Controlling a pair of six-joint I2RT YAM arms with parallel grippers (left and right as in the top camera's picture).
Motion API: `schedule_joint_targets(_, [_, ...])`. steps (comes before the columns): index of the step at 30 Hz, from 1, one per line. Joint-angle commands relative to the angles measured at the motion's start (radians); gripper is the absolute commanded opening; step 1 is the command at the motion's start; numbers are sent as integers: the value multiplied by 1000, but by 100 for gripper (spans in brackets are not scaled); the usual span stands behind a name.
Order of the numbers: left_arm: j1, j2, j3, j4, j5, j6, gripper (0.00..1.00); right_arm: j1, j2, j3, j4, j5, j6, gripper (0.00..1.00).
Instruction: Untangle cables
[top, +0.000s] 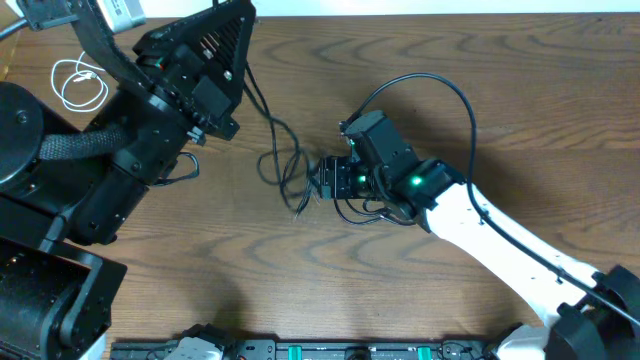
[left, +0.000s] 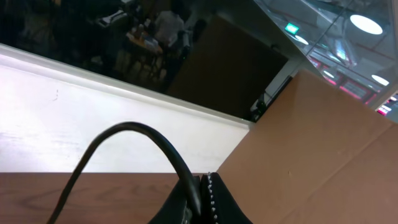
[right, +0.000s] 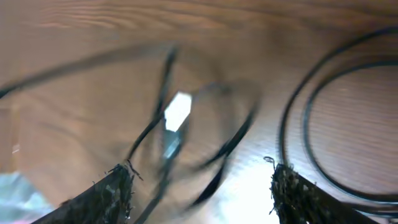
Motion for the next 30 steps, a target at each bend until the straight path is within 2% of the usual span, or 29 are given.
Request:
schedule_joint_targets(1, [2,-23,18,17,19,6,8,3,68,1,-7,58,-10,68])
schedule_joint_targets(3, [2,-35,18,21,19,6,7,1,105,1,-7,55,-6,60])
schedule_joint_targets(4, [2,-43,18,22,19,6,7,1,121,1,-6,40,-7,50])
schedule_joint_targets(6, [2,-56,18,22,18,7,7,2,142,1,-6,-10,-7,40])
schedule_joint_targets(8, [2,-69,18,21,15,19,7,2,148,1,-3,-69,-7,36])
schedule_joint_targets(10, [2,-77,18,19,15,40,7,2,144,1,5,-98,-7,37])
schedule_joint_targets(13, [2,-79,18,6,15,51,8,-7,119,1,11,-125,-6,48])
schedule_joint_targets(15, [2,-79,18,-8,15,52,8,-18,92,1,10,-155,-6,58])
schedule_joint_targets(23, [2,-67,18,-26,16,51,7,-63,-50,1,11,-229,-7,68])
schedule_joint_targets(30, [2,-67,18,9,19,47,7,-37,-57,1,5,-227,-1,66])
